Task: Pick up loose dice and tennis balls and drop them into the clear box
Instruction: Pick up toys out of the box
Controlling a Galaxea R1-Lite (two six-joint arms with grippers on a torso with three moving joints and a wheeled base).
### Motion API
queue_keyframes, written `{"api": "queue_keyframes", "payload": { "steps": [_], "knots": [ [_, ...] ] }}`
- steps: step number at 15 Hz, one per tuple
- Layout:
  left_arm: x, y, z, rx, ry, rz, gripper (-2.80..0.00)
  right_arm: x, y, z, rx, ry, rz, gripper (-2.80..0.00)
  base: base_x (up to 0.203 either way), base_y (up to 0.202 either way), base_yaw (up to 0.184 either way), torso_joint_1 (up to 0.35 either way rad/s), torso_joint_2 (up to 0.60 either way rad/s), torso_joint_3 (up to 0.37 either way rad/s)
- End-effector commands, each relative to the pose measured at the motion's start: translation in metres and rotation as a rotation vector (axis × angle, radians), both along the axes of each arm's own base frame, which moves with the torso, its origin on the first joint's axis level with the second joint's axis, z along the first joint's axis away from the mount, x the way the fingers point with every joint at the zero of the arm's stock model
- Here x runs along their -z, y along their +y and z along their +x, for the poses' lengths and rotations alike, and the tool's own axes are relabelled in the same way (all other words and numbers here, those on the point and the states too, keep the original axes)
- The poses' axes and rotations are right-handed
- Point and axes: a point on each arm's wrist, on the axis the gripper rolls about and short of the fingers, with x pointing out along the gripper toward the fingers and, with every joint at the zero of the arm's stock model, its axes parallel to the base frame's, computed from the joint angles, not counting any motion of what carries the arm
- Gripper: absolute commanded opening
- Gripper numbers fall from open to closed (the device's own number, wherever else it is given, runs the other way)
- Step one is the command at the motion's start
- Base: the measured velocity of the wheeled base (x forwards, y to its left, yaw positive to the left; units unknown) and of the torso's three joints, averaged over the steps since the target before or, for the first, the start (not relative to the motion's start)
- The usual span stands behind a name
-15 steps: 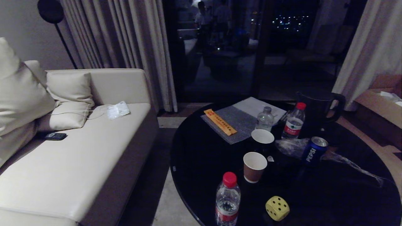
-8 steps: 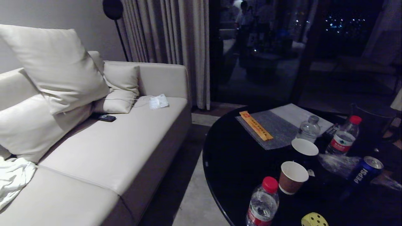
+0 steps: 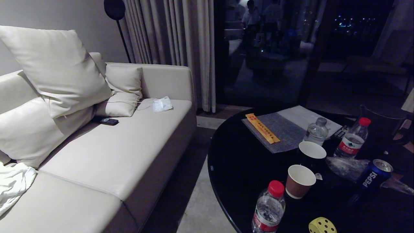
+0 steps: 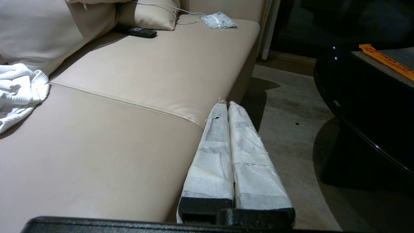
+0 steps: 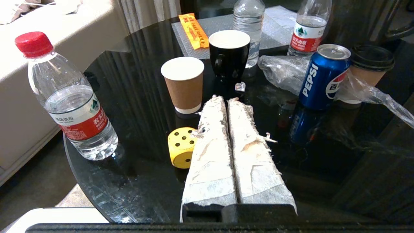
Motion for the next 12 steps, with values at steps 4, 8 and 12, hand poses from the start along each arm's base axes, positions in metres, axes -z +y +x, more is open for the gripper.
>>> {"api": "queue_keyframes", "payload": {
  "steps": [4,8,12],
  "knots": [
    [0.0004,0.0,0.0002,0.001,0.003,0.006,-2.8,0.0,0.0,0.0001,0.0,0.002,-0.001,-2.8,0.0,0.0,0.0,0.0,0.0,0.0],
    [0.0004,0.0,0.0002,0.002,0.003,0.007,-2.8,0.0,0.0,0.0001,0.0,0.002,0.0,-2.8,-0.078,0.0,0.002,0.0,0.0,0.0],
    [0.0004,0.0,0.0002,0.001,0.003,0.007,-2.8,0.0,0.0,0.0001,0.0,0.002,0.0,-2.8,-0.182,0.0,-0.001,0.006,0.0,0.002]
  ]
}}
